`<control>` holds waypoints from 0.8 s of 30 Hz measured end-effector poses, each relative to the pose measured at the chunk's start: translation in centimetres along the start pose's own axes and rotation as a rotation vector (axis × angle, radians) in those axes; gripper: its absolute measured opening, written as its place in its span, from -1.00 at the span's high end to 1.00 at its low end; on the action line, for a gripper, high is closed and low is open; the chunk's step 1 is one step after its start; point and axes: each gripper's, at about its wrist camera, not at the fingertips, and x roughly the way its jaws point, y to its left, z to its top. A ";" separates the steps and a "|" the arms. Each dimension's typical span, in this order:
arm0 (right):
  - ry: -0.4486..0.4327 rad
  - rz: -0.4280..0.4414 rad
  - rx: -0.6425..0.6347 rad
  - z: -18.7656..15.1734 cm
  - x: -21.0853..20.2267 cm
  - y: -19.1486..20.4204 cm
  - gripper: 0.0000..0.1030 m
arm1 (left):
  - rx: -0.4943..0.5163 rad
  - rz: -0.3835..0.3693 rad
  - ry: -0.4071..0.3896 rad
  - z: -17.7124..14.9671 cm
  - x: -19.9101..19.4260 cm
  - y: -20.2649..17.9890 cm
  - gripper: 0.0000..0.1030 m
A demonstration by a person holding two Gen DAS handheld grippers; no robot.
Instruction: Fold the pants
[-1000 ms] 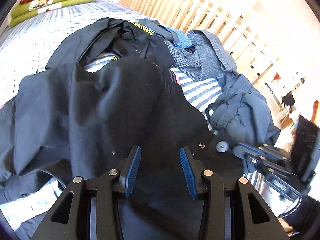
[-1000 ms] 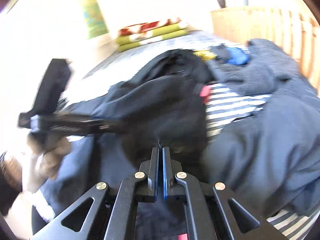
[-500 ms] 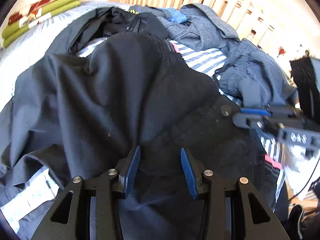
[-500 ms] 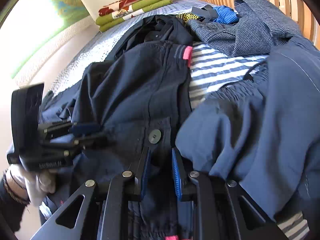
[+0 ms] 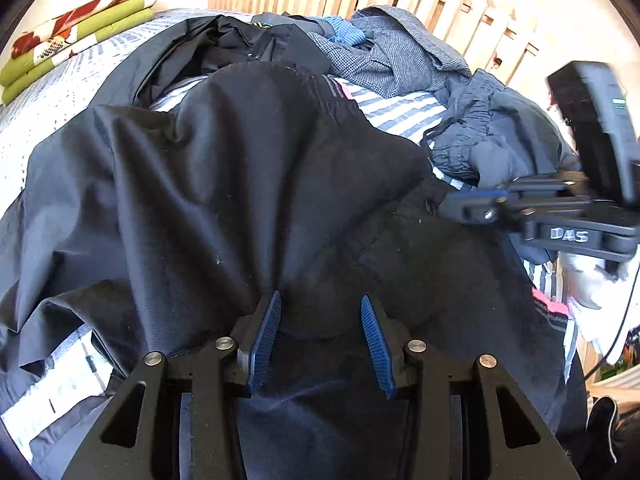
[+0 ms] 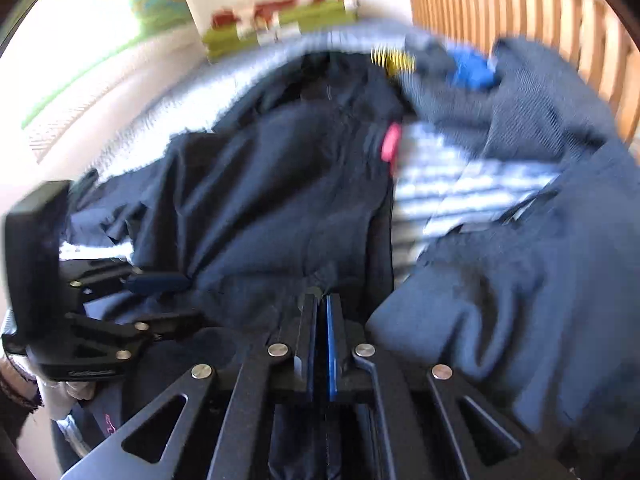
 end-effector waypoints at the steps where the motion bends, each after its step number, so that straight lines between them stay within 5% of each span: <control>1: 0.038 0.004 0.009 0.0 0.5 -0.3 0.87 | 0.001 -0.001 -0.002 0.0 0.0 0.0 0.13; 8: 0.034 0.057 0.054 -0.1 0.3 -1.1 0.83 | -0.003 -0.016 -0.014 -0.1 0.1 0.3 0.12; 24: -0.080 -0.065 -0.027 0.5 -0.2 0.0 0.94 | 0.001 -0.021 -0.032 -0.1 0.4 0.2 0.11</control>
